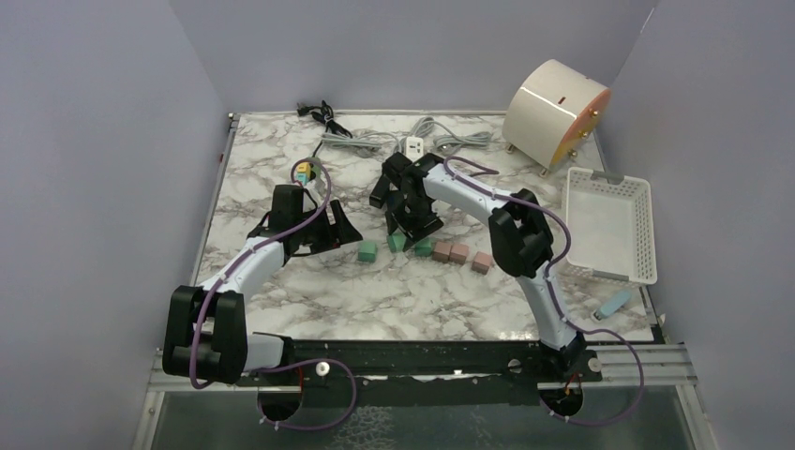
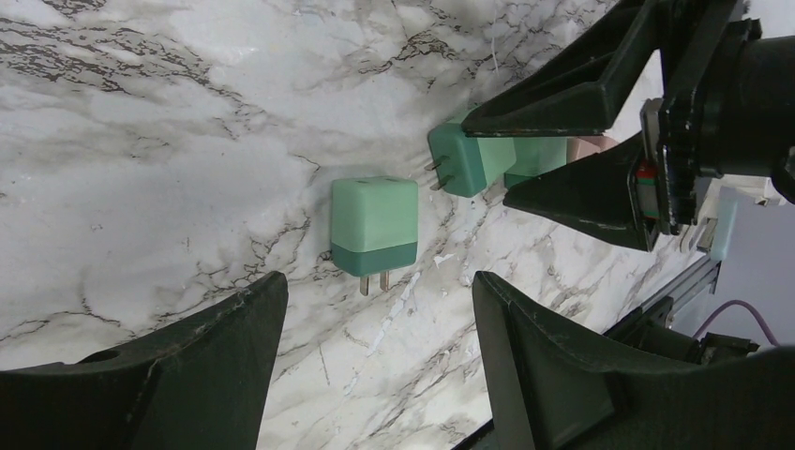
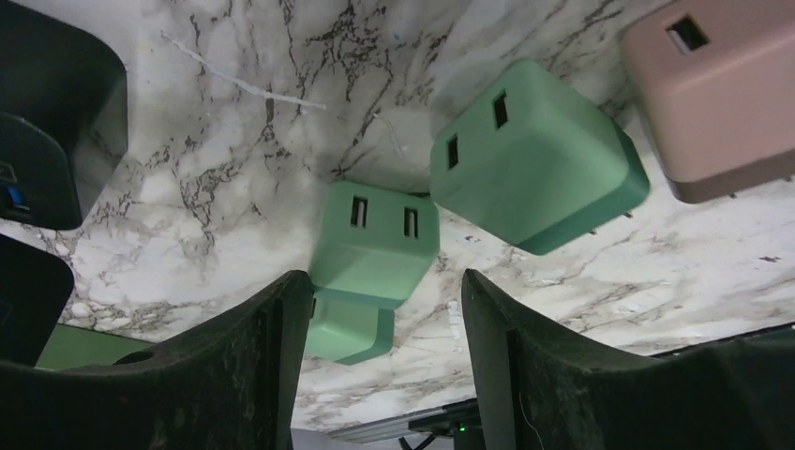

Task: Pull the plug off the socket

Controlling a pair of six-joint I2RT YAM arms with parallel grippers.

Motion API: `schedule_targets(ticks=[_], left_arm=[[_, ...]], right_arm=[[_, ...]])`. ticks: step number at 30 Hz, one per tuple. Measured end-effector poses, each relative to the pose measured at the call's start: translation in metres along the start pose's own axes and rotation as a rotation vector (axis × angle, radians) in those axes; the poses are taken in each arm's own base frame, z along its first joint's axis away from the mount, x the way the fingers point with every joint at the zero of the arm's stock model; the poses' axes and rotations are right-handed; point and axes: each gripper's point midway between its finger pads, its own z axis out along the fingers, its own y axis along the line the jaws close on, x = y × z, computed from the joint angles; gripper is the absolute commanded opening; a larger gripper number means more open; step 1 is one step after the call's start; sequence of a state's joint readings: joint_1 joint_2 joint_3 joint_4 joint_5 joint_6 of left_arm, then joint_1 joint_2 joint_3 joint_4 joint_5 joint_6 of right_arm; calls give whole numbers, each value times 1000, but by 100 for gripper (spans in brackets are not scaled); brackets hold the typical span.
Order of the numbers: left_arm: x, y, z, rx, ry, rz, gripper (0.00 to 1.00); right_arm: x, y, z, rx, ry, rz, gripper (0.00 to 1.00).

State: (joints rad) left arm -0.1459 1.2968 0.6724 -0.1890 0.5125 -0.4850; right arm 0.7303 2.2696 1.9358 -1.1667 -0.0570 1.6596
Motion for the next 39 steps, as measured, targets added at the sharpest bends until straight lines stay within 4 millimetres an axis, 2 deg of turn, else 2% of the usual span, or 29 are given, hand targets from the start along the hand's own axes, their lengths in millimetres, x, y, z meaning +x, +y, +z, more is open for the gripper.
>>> schedule_targets(ticks=[4,6,12,15,18,26,31,39], left_arm=[[0,0,0,0,0,4,74],[0,0,0,0,0,5,74],[0,1,0,-1,0,10,74],[0,1,0,-1,0,11,74],[0,1,0,-1,1,11,74],[3,2,-1,-8,13,5,74],[5,3,-1,-13,18,2,74],[7,5,-1,-22,27,-4,74]], right_arm=[[-2,4,11,2,4,14,63],[-3,4,17,11,3,20,59],[-2,7,22,10,18,21,17],[-1,8,22,3,28,-16,12],[2,7,21,-9,33,-105,1],[17,4,15,-76,47,-510,1],[18,1,7,-88,9,-717,1],[14,13,-16,-116,-112,-929,14]])
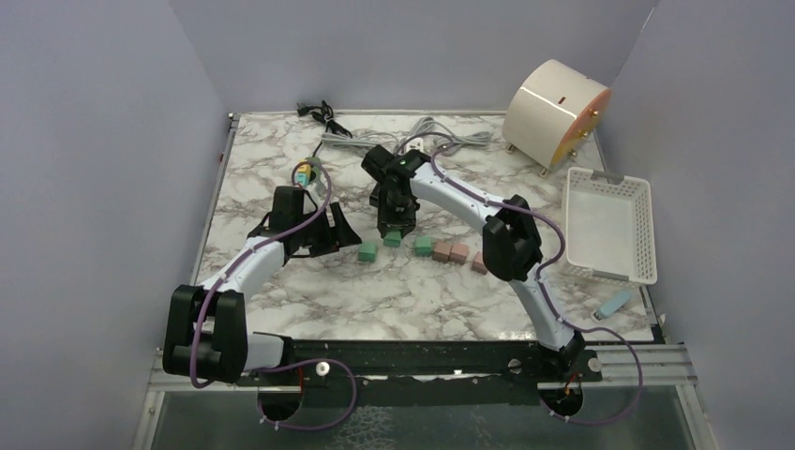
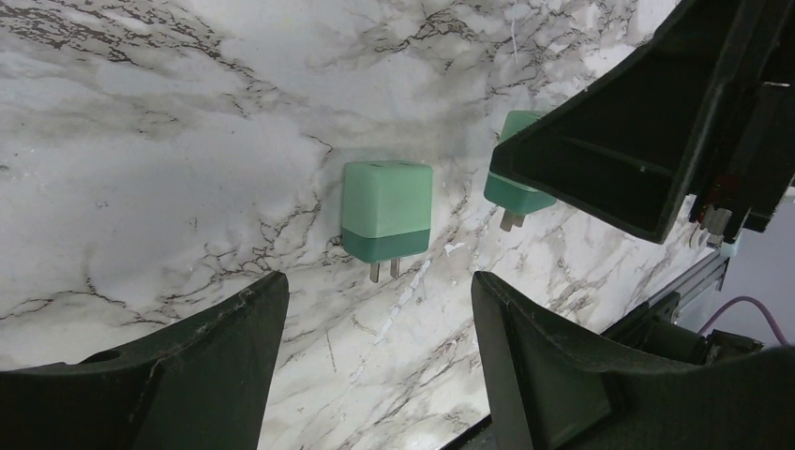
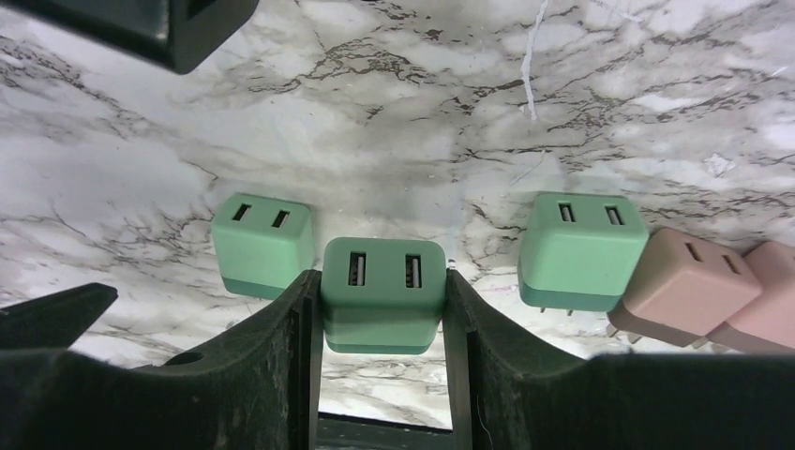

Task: Pull the plug off the socket

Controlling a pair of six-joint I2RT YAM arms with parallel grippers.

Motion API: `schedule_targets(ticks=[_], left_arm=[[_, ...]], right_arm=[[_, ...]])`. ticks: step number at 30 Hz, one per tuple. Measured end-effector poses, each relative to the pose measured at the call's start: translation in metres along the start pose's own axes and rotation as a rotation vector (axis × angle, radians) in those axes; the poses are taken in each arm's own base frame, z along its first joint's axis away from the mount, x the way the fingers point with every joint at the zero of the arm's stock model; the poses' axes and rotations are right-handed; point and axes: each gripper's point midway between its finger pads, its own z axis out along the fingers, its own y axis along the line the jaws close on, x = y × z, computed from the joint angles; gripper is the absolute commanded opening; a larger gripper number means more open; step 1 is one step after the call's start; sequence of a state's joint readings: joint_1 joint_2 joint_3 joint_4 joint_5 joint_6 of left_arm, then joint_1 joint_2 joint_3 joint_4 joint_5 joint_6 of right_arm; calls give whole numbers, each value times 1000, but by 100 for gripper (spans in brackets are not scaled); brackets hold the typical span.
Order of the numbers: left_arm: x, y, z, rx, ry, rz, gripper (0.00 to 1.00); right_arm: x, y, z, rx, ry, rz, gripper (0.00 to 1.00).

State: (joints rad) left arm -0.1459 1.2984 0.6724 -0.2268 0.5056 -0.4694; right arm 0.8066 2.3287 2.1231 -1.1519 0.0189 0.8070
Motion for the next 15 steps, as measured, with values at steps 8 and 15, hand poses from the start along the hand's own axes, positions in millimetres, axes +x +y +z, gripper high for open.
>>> schedule_targets(ticks=[8,15], left_arm=[[1,5,1,-22,2,-7,74],[0,7,2,-35,-2,-13,74]], right_arm=[[4,-7,2,30,-1,-94,26],[12,-16,10,54,26,-119,35]])
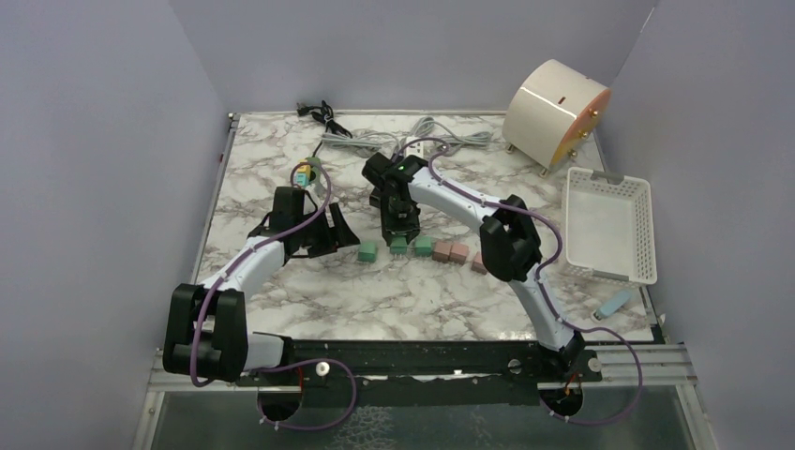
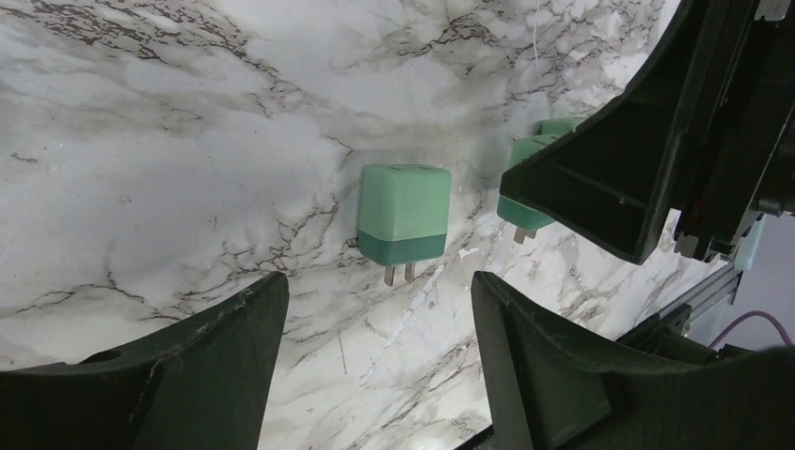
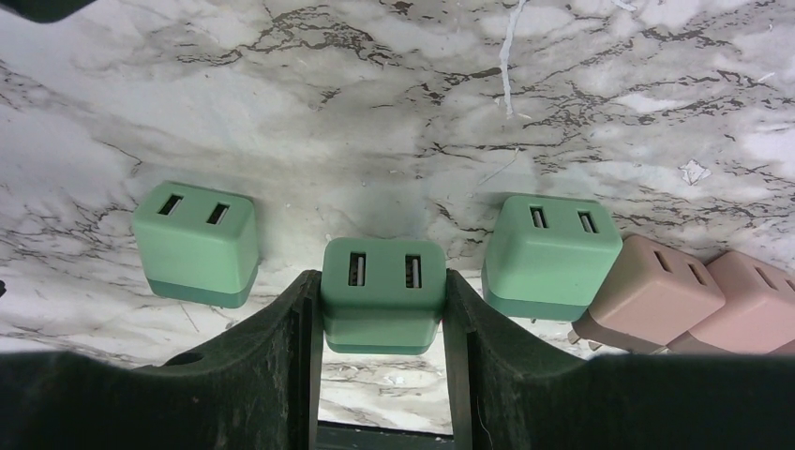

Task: Pull the plug off the socket

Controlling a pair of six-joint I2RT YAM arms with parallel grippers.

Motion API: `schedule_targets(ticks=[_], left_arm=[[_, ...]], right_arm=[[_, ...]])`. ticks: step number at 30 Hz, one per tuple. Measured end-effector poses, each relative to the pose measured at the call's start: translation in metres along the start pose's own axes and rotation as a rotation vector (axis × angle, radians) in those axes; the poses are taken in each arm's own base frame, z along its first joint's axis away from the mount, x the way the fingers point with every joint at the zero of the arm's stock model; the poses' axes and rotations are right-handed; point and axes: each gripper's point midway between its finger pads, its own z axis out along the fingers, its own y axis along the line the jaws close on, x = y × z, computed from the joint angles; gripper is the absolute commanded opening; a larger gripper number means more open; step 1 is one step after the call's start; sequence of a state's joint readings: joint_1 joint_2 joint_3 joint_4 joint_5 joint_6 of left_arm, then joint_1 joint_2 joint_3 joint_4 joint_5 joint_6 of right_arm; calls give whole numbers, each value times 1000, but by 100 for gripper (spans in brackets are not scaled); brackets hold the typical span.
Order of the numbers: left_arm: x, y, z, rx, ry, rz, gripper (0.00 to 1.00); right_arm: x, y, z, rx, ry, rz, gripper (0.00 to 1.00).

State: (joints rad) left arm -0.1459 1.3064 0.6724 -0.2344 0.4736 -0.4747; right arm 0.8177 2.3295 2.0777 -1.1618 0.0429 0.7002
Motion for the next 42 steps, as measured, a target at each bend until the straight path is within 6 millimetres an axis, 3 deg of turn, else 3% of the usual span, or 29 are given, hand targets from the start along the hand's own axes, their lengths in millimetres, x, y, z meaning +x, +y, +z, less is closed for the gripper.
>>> schedule_targets(ticks=[2,6,9,11,14,18,20,28,36,42], left_arm=[[0,1,0,-10,0,-2,74],[-11,-1,-6,-39,-9,5,75],[-40,-9,-18,-44,-68,28,77],[-64,-10,-28,-54,-125,41,78],[-94,2,-46,-102,-204,40,82],[-112,29,-63,-208,-261,22,86],[-113,42,-64,-268,-265,20,86],[-104,87,-62,-471,-224,30,83],[-88,122,-36,-551,-115,18,80],[-84,133,-10,-528,-54,9,80]], right_arm=[[0,0,1,-1,-1,-5,40],[2,0,5,-6,3,-16,42],[3,-1,8,-5,6,-23,43],[2,0,10,-8,3,-30,50],[2,0,12,-15,-1,-47,52],[-1,4,12,-31,-9,-64,53],[-1,5,12,-39,-8,-72,65],[-23,25,-12,-121,-87,-107,67],[-42,40,-59,-209,-192,-138,68],[-51,43,-106,-274,-286,-151,68]])
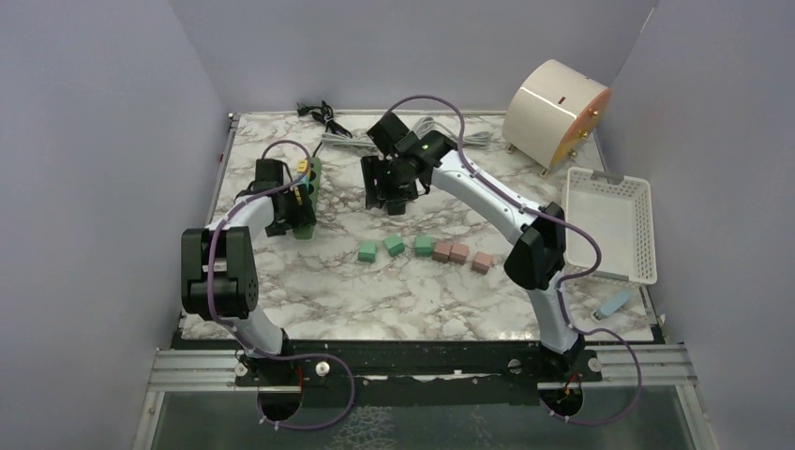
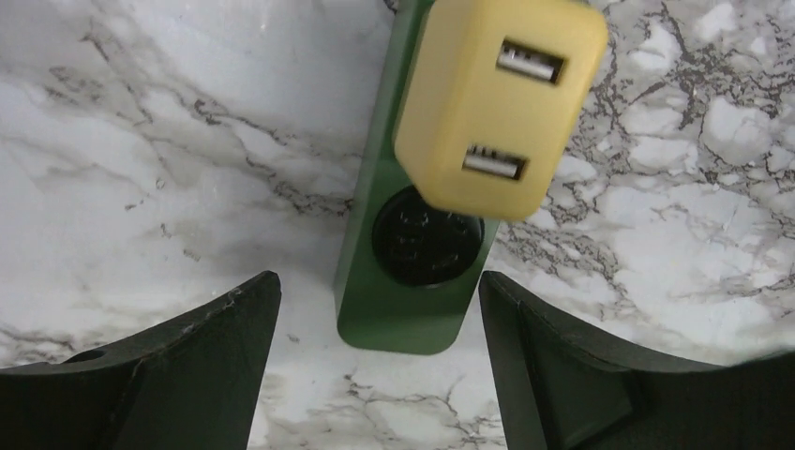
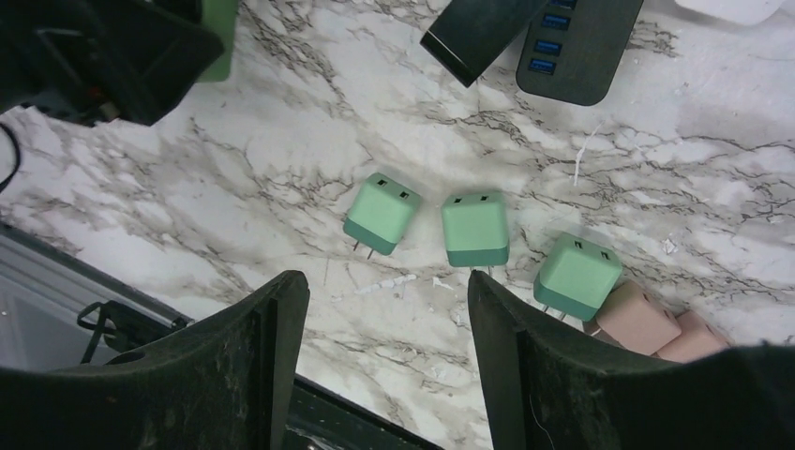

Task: Pull the plug off the socket

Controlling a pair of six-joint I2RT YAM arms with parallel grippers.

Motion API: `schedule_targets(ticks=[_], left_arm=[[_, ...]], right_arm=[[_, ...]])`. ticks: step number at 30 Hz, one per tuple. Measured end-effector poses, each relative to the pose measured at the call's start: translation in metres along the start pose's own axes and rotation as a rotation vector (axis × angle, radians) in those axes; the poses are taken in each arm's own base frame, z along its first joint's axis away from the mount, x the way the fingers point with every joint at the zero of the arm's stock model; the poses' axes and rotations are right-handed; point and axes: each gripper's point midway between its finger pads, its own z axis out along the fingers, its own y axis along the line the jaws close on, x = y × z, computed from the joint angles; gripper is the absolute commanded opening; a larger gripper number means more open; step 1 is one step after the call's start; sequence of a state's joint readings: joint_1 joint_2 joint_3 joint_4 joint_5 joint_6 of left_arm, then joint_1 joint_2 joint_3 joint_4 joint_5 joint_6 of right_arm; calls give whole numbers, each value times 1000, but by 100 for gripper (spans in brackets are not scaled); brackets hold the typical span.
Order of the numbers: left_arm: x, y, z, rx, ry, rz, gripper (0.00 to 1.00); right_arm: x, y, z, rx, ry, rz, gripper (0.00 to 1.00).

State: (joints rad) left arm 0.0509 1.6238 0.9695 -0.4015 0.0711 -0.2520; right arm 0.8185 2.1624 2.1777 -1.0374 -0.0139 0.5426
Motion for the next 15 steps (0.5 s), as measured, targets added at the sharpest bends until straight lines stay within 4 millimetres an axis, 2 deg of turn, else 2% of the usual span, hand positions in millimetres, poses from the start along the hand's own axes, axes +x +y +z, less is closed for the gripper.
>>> schedule_targets(ticks=[4,6,8,9,10,11,15], left_arm=[[-6,-8,14,18,8,14,76],[-11,-14,20,26,3,28,65],[-17,-21,25,37,-9,40,42],[-19,-24,28,39,-13,45,28],[-20,-25,30,39,-14,52,10],[-20,-26,30,44,-14,59,0],[-21,-30,29,59,-18,72,0]], right_arm=[[-11,6,-19,-30,-52,-11,68],[-14,7,-23,-38,-68,-15,68],[-14,7,-24,-40,-72,-20,68],[-13,6,-22,-40,-71,-21,67],[-12,6,-18,-38,-69,-21,67],[-10,4,-15,-34,-63,-21,67],[-4,0,-4,-33,-49,-22,67]])
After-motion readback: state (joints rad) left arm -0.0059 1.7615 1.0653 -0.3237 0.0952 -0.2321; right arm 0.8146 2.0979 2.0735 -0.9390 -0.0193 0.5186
